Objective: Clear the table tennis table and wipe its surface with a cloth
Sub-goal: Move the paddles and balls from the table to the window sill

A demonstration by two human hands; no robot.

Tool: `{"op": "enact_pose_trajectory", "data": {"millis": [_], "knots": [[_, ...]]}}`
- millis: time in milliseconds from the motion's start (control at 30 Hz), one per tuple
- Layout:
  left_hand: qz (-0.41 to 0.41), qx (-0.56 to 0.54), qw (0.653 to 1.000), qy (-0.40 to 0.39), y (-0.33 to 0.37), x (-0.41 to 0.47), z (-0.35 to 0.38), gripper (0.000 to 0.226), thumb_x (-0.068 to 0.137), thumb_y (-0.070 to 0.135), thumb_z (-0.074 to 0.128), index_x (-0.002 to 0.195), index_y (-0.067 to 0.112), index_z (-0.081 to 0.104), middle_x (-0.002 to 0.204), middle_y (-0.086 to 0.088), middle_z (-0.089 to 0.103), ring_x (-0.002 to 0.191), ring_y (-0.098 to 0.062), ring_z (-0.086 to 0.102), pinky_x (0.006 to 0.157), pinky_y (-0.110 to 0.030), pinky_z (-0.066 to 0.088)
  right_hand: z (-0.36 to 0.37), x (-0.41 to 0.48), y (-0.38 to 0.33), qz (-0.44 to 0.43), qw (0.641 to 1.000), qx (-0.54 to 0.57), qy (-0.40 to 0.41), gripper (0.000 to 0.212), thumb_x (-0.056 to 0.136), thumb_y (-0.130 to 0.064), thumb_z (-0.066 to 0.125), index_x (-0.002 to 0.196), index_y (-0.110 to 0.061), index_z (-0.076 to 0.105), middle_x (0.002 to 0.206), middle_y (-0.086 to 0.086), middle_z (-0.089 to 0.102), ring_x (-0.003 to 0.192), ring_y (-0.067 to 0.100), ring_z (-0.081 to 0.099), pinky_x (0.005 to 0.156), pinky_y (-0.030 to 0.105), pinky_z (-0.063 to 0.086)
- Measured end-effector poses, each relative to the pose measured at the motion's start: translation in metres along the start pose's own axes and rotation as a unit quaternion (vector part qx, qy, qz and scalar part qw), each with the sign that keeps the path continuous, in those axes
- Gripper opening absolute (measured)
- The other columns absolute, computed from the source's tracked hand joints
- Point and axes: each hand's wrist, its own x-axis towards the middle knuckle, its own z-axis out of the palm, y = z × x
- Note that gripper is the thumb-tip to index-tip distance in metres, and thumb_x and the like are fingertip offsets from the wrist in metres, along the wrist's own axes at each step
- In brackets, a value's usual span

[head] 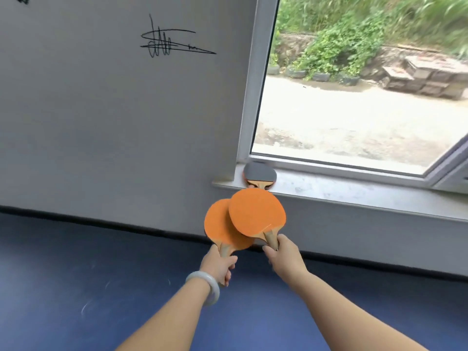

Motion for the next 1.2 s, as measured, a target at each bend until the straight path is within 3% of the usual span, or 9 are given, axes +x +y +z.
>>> {"op": "enact_pose_trajectory", "data": {"millis": [200, 300, 433, 833, 967, 1100, 1200], "knots": [[-0.003, -0.014, 0.999, -0.045, 0.041, 0.043, 0.043, 0.021, 0.093, 0.021, 0.062, 0.097, 0.01, 0.046, 0.067, -0.005, 0.047, 0.043, -0.013, 0.038, 0.043, -0.025, 0.034, -0.035, 0.039, 0.017, 0.036, 0.996, 0.072, 0.047, 0.032, 0.093, -0.037, 0.062, 0.086, -0.008, 0.049, 0.07, 0.006, 0.055, 0.057, 0.019, 0.047, 0.053, 0.032, 0.041], [0.0, -0.007, 0.999, -0.048, 0.06, 0.068, 0.063, 0.019, 0.093, 0.024, 0.063, 0.097, 0.01, 0.049, 0.063, -0.003, 0.046, 0.042, -0.013, 0.037, 0.043, -0.024, 0.034, -0.054, 0.068, 0.02, 0.036, 0.991, 0.122, 0.04, 0.039, 0.096, -0.044, 0.056, 0.08, -0.01, 0.046, 0.064, 0.005, 0.052, 0.049, 0.015, 0.044, 0.047, 0.028, 0.039], [0.007, 0.012, 0.999, -0.05, 0.089, 0.106, 0.089, 0.022, 0.095, 0.031, 0.06, 0.091, 0.011, 0.05, 0.059, -0.001, 0.044, 0.043, -0.013, 0.036, 0.044, -0.024, 0.034, -0.076, 0.122, 0.023, 0.025, 0.988, 0.149, 0.004, 0.035, 0.101, -0.039, 0.048, 0.081, -0.01, 0.046, 0.064, 0.007, 0.053, 0.047, 0.017, 0.042, 0.046, 0.028, 0.037], [-0.032, -0.007, 0.999, 0.02, 0.151, 0.194, 0.139, 0.025, 0.093, 0.033, 0.06, 0.091, 0.012, 0.046, 0.061, -0.002, 0.042, 0.043, -0.013, 0.034, 0.042, -0.023, 0.031, -0.116, 0.273, 0.018, -0.031, 0.994, 0.075, -0.078, 0.037, 0.101, -0.043, 0.044, 0.079, -0.015, 0.05, 0.065, 0.003, 0.058, 0.057, 0.018, 0.052, 0.059, 0.034, 0.045], [-0.045, -0.007, 0.999, 0.027, 0.165, 0.235, 0.136, 0.025, 0.094, 0.032, 0.059, 0.09, 0.012, 0.045, 0.061, -0.002, 0.041, 0.043, -0.013, 0.034, 0.042, -0.023, 0.031, -0.106, 0.307, 0.018, -0.005, 0.993, 0.049, -0.108, 0.035, 0.101, -0.043, 0.046, 0.081, -0.014, 0.051, 0.067, 0.004, 0.059, 0.056, 0.018, 0.052, 0.056, 0.032, 0.045], [-0.063, 0.003, 0.998, 0.009, 0.173, 0.273, 0.122, 0.021, 0.095, 0.029, 0.059, 0.093, 0.011, 0.048, 0.061, -0.002, 0.04, 0.043, -0.012, 0.033, 0.043, -0.023, 0.031, -0.096, 0.332, 0.014, 0.023, 0.99, 0.064, -0.121, 0.028, 0.102, -0.038, 0.046, 0.082, -0.02, 0.05, 0.067, 0.005, 0.056, 0.053, 0.015, 0.049, 0.047, 0.021, 0.04], [-0.07, 0.025, 0.997, -0.015, 0.177, 0.298, 0.105, 0.019, 0.094, 0.023, 0.063, 0.097, 0.01, 0.049, 0.059, -0.002, 0.04, 0.042, -0.012, 0.034, 0.042, -0.023, 0.032, -0.086, 0.353, 0.006, 0.037, 0.989, 0.066, -0.125, 0.027, 0.102, -0.038, 0.046, 0.083, -0.019, 0.051, 0.067, 0.007, 0.057, 0.052, 0.016, 0.049, 0.046, 0.023, 0.04]]}}
